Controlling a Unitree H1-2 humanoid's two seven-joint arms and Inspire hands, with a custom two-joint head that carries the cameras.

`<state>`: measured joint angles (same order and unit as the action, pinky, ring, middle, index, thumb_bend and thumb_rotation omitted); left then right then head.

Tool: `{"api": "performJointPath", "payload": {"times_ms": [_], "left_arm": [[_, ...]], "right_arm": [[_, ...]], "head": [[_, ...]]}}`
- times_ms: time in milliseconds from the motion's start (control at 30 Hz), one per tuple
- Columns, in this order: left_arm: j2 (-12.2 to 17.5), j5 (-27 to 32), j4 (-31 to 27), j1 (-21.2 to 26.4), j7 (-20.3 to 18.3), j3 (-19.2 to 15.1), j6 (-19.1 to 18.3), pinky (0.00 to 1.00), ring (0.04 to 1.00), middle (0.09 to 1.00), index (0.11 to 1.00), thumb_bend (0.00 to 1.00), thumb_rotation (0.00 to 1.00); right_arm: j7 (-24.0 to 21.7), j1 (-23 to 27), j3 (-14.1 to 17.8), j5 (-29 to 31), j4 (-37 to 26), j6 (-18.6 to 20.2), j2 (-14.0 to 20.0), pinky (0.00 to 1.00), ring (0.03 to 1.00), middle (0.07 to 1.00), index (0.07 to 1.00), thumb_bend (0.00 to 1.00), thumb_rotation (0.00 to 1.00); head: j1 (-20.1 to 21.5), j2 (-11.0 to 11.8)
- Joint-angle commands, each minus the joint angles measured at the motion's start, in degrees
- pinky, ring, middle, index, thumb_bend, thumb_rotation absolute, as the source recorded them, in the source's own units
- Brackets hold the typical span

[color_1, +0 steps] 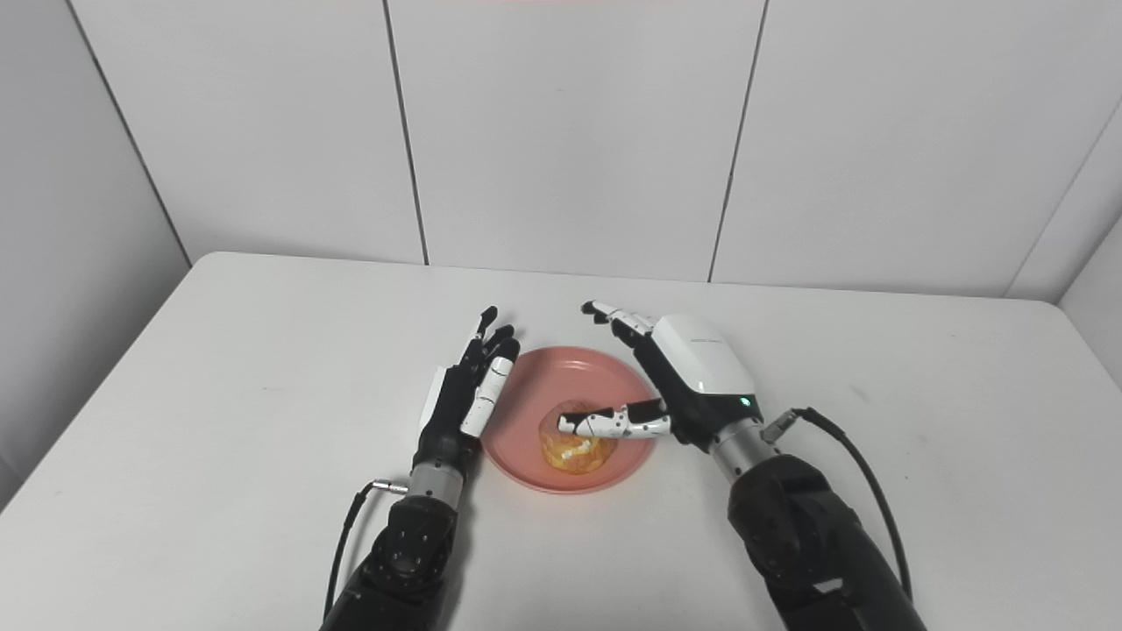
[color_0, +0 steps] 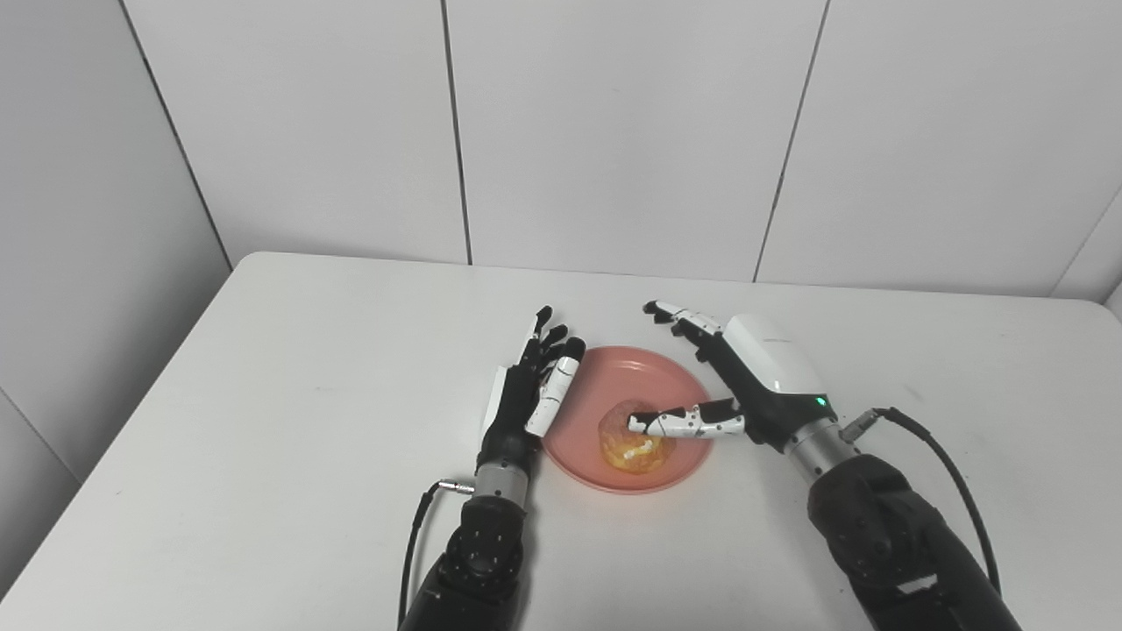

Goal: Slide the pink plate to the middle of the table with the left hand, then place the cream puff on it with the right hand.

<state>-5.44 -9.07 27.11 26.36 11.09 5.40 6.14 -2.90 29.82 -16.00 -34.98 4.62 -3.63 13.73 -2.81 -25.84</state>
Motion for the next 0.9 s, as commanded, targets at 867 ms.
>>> {"api": "performJointPath", "payload": {"times_ms": [867], "left_arm": [[-3.5,-6.3,7.1,-2.6,14.0,-1.0,11.9,1.0,1.0,1.0,0.985,0.67,1.0]], "right_arm": [[6.7,-6.9,19.2,40.8,19.7,-15.7,-17.2,1.0,1.0,1.0,1.0,0.81,0.97]], "head": [[0.5,-0.5]]}}
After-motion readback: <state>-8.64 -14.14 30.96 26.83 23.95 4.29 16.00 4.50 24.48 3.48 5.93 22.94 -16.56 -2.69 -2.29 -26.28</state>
